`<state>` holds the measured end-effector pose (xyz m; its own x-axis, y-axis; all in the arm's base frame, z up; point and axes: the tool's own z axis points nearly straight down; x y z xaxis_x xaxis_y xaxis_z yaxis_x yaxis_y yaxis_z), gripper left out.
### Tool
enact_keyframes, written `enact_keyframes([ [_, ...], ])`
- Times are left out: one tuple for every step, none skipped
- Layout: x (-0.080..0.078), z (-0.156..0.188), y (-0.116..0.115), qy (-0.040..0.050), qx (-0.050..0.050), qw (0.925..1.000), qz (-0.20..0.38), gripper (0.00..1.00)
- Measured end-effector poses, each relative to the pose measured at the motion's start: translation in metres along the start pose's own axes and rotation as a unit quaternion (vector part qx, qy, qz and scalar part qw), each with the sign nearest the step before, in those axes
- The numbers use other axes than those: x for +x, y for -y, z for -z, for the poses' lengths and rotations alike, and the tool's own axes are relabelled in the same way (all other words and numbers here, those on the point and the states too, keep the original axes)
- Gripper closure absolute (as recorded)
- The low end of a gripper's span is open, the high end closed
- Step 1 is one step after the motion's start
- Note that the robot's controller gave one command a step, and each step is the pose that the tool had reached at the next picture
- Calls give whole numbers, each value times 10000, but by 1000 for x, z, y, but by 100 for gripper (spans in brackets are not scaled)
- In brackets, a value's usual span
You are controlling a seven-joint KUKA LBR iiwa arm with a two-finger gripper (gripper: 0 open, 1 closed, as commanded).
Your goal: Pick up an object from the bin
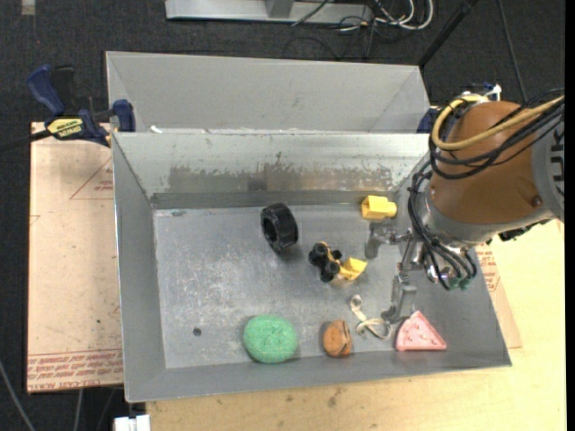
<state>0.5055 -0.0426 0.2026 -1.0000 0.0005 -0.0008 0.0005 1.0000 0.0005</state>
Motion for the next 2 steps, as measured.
enact_keyframes([
  [-6, -38, -21, 44, 4, 9997, -255, 0],
  [-2, -89, -47, 3, -4, 10000, 38, 0],
])
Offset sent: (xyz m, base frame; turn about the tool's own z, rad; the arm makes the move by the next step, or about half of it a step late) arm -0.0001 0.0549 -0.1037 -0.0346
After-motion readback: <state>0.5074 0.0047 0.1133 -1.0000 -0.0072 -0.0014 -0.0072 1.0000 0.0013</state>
